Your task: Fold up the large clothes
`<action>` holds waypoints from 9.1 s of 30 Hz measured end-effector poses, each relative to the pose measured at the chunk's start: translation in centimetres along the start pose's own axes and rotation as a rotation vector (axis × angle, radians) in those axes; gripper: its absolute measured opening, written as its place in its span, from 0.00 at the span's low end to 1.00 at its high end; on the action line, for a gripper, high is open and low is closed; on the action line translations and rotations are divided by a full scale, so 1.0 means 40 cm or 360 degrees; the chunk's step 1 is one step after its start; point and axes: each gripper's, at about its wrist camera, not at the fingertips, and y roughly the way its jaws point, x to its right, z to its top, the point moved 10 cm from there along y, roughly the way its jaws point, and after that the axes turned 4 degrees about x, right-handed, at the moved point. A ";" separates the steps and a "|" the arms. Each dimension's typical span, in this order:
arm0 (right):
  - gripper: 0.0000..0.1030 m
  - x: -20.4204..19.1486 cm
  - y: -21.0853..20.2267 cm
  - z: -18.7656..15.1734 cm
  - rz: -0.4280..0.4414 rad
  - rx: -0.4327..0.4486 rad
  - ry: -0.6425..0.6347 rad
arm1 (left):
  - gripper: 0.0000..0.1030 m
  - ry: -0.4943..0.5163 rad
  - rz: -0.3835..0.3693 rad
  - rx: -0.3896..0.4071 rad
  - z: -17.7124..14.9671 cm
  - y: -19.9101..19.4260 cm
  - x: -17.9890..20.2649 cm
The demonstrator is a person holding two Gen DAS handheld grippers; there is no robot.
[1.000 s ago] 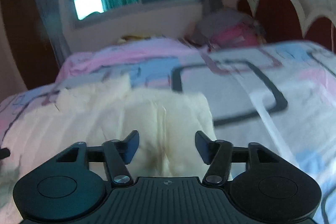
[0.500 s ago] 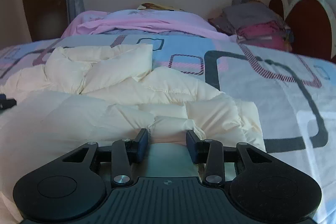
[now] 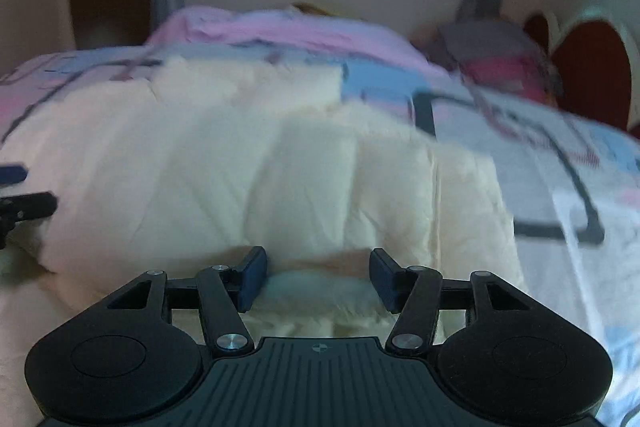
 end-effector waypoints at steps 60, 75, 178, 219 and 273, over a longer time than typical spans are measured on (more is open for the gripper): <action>0.12 0.326 -0.682 -0.407 0.0883 0.0132 0.1178 | 0.06 -0.1047 -0.0135 0.0134 -0.299 -0.654 -0.079; 0.13 0.392 -0.536 0.097 0.0899 0.0366 0.1194 | 0.06 -0.1077 -0.0399 0.0530 0.195 -0.468 -0.138; 0.42 0.371 -0.088 -0.110 0.0332 0.0110 0.1740 | 0.35 -0.1588 -0.0143 0.0090 -0.111 -0.054 -0.233; 0.20 0.374 -0.577 -0.409 0.0349 0.0092 0.1383 | 0.17 -0.1395 -0.0063 0.0162 -0.339 -0.588 0.010; 0.20 0.081 -0.464 -0.195 0.0400 0.0152 0.0403 | 0.51 -0.0249 -0.0195 0.0141 -0.110 -0.384 0.372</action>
